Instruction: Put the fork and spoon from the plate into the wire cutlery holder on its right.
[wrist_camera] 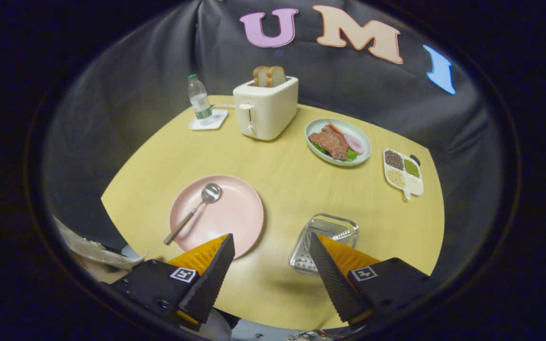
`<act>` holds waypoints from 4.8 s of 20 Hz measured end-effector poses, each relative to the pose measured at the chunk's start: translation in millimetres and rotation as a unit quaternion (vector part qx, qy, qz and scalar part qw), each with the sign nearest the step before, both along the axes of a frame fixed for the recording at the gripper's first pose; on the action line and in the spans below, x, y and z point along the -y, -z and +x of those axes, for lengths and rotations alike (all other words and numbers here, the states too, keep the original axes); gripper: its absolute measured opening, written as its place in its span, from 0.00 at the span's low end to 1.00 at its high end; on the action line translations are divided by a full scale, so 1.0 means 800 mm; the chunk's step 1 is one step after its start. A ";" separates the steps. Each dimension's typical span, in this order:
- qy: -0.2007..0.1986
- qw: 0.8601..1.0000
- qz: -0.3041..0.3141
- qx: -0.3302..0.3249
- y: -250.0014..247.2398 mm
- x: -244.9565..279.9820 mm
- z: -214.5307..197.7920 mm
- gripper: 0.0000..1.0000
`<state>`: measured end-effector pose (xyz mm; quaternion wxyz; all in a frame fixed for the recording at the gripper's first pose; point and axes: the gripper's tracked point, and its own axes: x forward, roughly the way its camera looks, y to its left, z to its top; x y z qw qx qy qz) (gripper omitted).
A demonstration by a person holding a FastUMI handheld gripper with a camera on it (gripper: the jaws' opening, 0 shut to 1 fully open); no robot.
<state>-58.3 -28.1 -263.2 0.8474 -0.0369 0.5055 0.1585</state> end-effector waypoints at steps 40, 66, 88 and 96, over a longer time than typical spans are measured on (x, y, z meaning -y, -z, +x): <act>0.007 0.998 -0.048 -0.026 0.141 -0.164 -0.070 0.06; -0.089 0.981 -0.136 -0.102 -0.009 0.119 -0.034 0.06; -0.151 0.953 -0.164 -0.205 0.007 0.138 -0.012 0.36; -0.074 0.986 -0.099 -0.112 -0.021 0.099 -0.013 0.94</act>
